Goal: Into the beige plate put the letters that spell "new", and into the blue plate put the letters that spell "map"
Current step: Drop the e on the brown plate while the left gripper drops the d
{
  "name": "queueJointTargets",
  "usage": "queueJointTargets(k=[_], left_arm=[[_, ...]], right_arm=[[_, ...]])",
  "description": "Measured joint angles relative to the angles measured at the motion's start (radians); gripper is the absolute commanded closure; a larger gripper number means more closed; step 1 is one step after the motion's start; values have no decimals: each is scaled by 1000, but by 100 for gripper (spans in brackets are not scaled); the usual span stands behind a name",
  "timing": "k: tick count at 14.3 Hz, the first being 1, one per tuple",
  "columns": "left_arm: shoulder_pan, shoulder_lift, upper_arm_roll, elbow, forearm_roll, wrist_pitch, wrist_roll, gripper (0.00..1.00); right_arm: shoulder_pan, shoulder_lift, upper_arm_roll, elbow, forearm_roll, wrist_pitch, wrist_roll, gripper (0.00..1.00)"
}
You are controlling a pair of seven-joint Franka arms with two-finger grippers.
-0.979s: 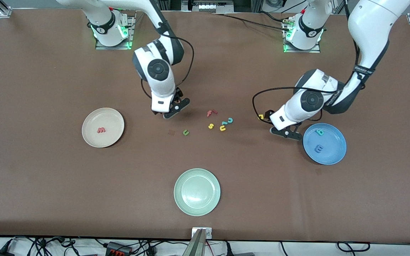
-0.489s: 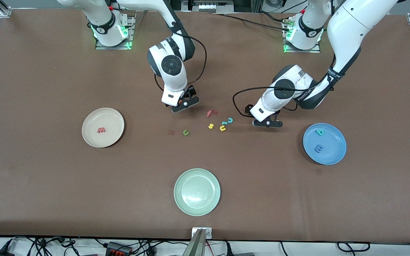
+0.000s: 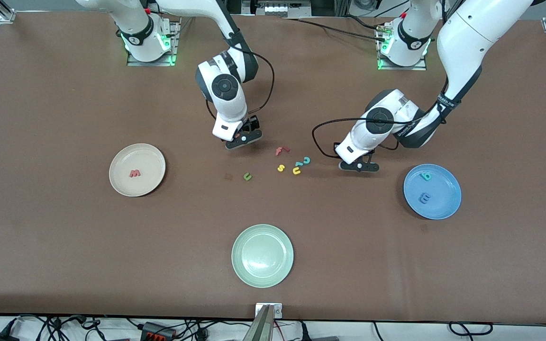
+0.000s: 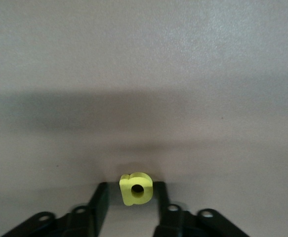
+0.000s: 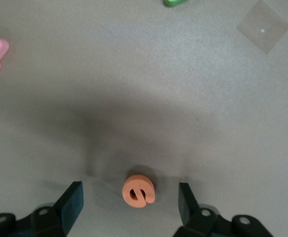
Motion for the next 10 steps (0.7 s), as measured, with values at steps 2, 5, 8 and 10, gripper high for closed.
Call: queueJointTargets(k=[2,5,8,10], left_arm=[[1,-1,0,1,0,0,0,88],[9,-5,0,9,1,-6,1,89],[19,-46,0,77,4,-183,34,89],[23,-78,0,178,4,-367,129,89]], right_arm=[[0,0,0,-8,0,0,5,18],[0,0,0,-14,0,0,12,26],[2,0,0,-15,0,0,18,49],[3,-2,-1,-15,0,0,20,54]])
